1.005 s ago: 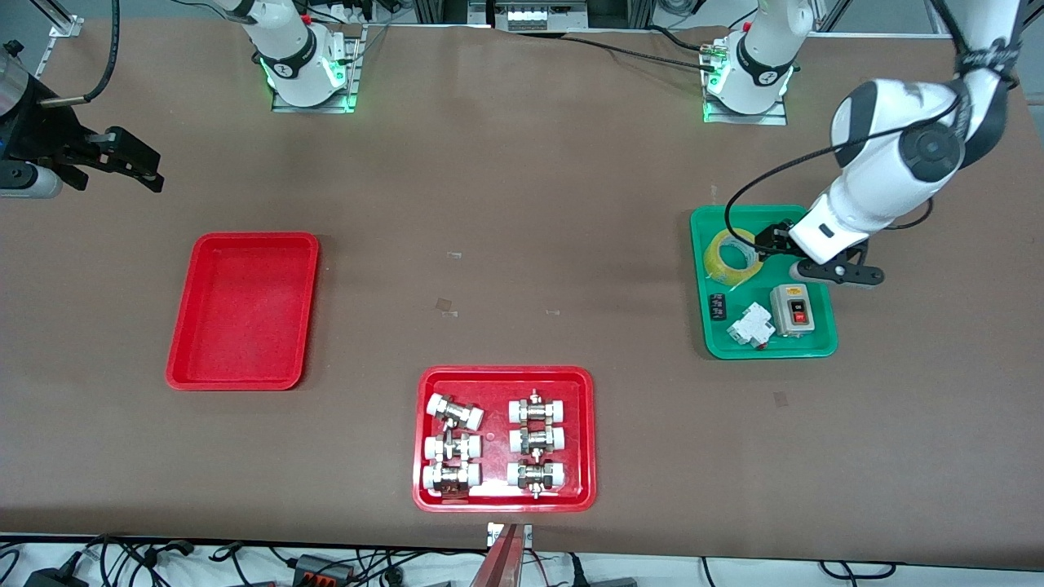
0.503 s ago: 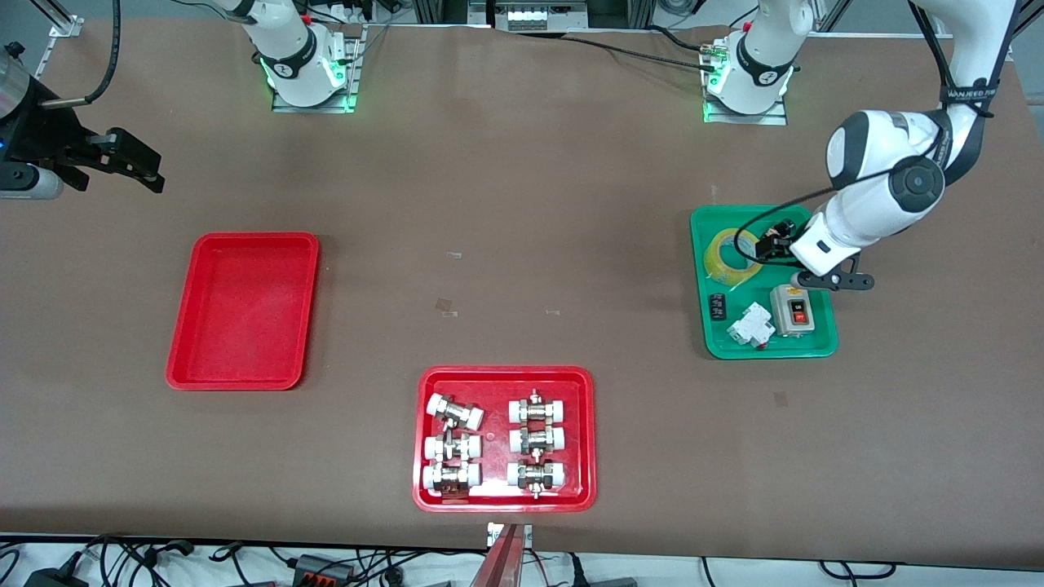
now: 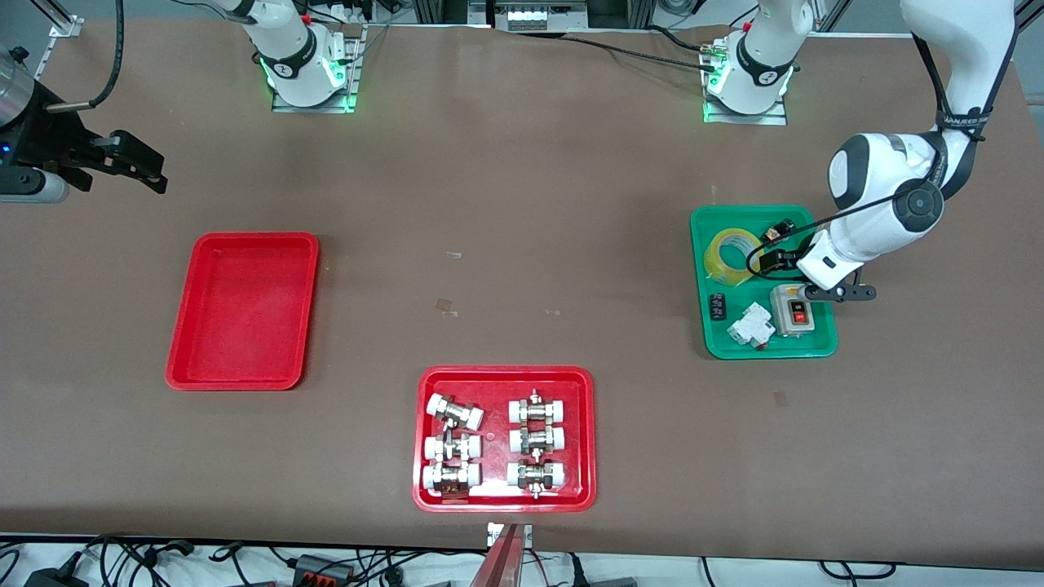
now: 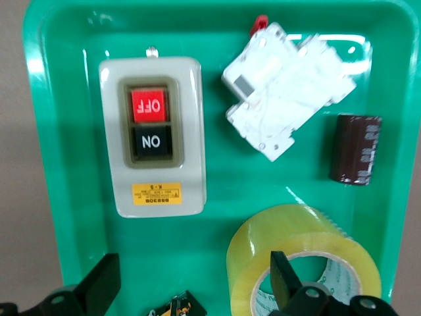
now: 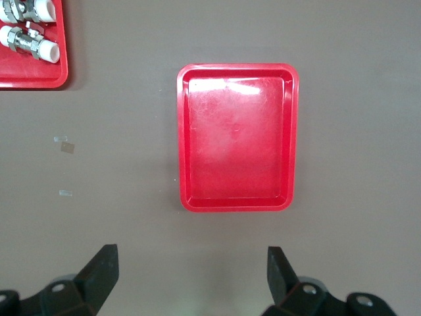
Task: Left arm passes tape to right arm into tray
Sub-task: 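Lower the left gripper into the tape roll's hole and close it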
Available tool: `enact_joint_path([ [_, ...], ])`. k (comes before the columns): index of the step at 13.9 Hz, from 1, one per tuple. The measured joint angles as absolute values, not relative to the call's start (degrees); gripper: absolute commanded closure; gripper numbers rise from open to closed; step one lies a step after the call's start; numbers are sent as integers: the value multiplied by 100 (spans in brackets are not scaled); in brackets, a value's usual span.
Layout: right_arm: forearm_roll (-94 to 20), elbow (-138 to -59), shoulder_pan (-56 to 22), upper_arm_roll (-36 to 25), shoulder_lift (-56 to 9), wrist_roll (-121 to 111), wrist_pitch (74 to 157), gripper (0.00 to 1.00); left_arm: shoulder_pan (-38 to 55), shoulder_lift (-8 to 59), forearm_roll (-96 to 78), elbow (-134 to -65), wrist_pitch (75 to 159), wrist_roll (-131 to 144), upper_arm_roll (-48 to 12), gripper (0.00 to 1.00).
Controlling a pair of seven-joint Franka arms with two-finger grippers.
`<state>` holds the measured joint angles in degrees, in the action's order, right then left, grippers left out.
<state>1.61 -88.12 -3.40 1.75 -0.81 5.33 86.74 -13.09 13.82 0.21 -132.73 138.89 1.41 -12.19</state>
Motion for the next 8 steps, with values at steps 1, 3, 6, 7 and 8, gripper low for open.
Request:
enact_joint_path([
  [1,161,-8813,-351,180,-116,531,8668,0,-1311,1400,21,-13293,13857,141,-1219,0],
  [3,166,-8815,-364,180,-171,531,8664,0,-1304,1396,21,-13300,13743,141,-1233,0],
  [6,185,-8816,-361,169,-200,531,8663,0,-1286,1363,21,-13300,13455,140,-1280,0],
  [7,185,-8815,-360,166,-199,531,8666,0,-1286,1358,21,-13300,13392,145,-1363,0],
  [8,181,-8815,-360,165,-199,531,8668,0,-1282,1357,21,-13300,13361,222,-1480,0],
])
